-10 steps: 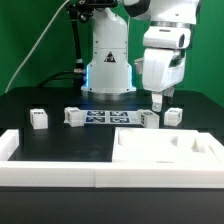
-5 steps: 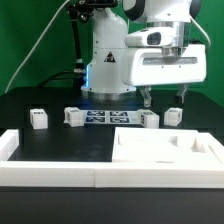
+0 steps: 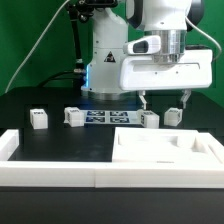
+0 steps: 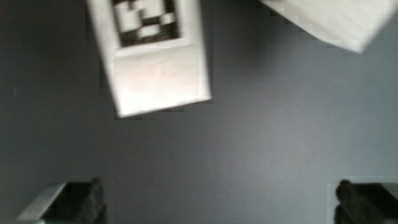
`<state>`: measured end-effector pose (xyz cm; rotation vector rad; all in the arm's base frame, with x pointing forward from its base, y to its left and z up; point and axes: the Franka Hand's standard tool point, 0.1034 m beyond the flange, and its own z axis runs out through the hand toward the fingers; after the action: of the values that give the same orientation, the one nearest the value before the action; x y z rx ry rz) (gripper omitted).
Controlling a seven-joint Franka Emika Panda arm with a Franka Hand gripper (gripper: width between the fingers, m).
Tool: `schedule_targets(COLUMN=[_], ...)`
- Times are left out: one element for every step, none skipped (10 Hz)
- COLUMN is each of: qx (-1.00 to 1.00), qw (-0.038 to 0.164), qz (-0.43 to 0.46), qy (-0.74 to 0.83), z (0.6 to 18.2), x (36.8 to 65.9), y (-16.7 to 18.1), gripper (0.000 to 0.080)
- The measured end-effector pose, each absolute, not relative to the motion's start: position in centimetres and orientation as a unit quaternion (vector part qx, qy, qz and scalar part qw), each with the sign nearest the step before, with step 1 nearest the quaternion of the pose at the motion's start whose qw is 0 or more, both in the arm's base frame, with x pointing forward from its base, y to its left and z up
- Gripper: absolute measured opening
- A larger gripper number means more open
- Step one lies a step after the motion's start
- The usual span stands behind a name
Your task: Assemble one leg
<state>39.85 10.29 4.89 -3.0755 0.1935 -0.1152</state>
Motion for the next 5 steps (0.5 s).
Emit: schedule_targets(qx=[-0.992,-0.982,-0.970,-0.951,-0.937], qw=[0.033,0.037,0.041,0.046,0.049], qz=[-0.038,-0.033,-0.030,-0.025,-0.022], qy=[0.113,0.183,0.239,0.304,0.346], z=[4.82,4.76,4.75,4.68,4.62], x=[39.38,39.05,38.83,38.66,38.54], y=[10.35,10.65,11.06,11.02,10.99], gripper=[0.0649,0.0649,0.0649,0.0649,0.0649])
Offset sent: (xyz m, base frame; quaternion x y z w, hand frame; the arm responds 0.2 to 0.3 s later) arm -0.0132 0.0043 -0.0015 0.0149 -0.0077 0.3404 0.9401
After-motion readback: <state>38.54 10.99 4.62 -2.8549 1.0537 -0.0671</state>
